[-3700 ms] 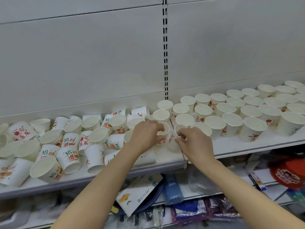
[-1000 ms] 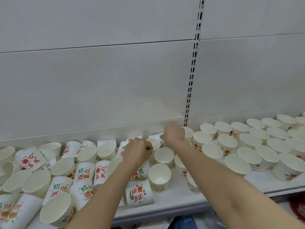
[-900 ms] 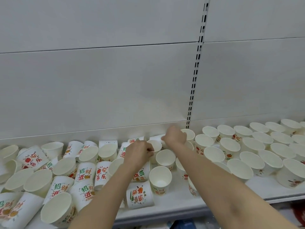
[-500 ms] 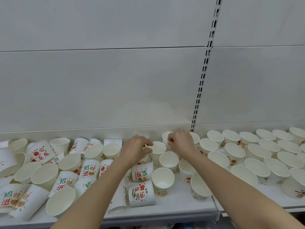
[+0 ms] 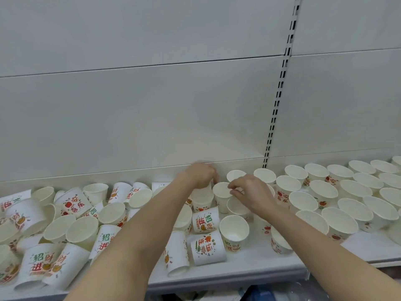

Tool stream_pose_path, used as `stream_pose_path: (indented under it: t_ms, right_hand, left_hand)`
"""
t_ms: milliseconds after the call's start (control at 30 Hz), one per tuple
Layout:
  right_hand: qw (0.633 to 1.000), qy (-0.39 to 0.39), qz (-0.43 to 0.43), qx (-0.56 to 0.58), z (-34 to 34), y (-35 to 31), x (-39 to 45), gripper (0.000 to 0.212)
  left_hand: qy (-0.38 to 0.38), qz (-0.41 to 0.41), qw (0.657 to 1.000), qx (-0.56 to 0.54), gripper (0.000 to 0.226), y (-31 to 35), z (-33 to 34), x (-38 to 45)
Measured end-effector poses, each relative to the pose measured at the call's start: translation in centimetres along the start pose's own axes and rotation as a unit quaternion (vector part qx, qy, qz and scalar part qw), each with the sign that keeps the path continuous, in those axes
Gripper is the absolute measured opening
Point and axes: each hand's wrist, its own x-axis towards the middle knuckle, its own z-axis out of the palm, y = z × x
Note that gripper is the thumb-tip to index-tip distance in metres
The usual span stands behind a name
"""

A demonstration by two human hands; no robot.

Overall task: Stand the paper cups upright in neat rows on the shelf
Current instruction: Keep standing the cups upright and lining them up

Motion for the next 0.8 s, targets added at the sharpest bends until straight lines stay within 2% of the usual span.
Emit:
stream_pose_path:
  t_ms: [100, 233, 367, 467, 633, 800]
  right_hand:
    - [1.0, -0.004, 0.008, 0.005, 0.4, -1.2, -0.6, 0.02]
    - [1.0, 0.004, -0.007, 0.002, 0.8, -2.7, -0.6, 0.02]
    - [0.999, 0.006, -0.027, 0.017, 1.3, -3.7, -0.6, 0.018]
    - [0.999, -0.008, -0.044, 0.031, 1.7, -4.1, -0.5, 0.019]
    - [0.997, -0.057, -0.056, -0.007, 1.7, -4.9, 0.0, 0.023]
    - [0.994, -0.085, -0.062, -0.03, 2.2, -5.1, 0.5, 0.019]
  left_hand:
    - [-0.034, 0.022, 0.998, 0.036, 0.037, -0.1, 0.0, 0.6]
    - [-0.017, 0.031, 0.998, 0.046, 0.024, -1.0, 0.5, 0.6]
    - [0.02, 0.019, 1.0, 0.01, 0.02, -2.6, 0.3, -0.5]
    - [0.08, -0.018, 0.995, -0.056, 0.015, -4.0, 0.4, -2.2]
    - [0.187, -0.107, 0.962, -0.166, 0.011, -3.6, 3.8, -4.8]
    - [0.204, -0.118, 0.956, -0.173, 0.019, -2.5, 6.3, -4.7]
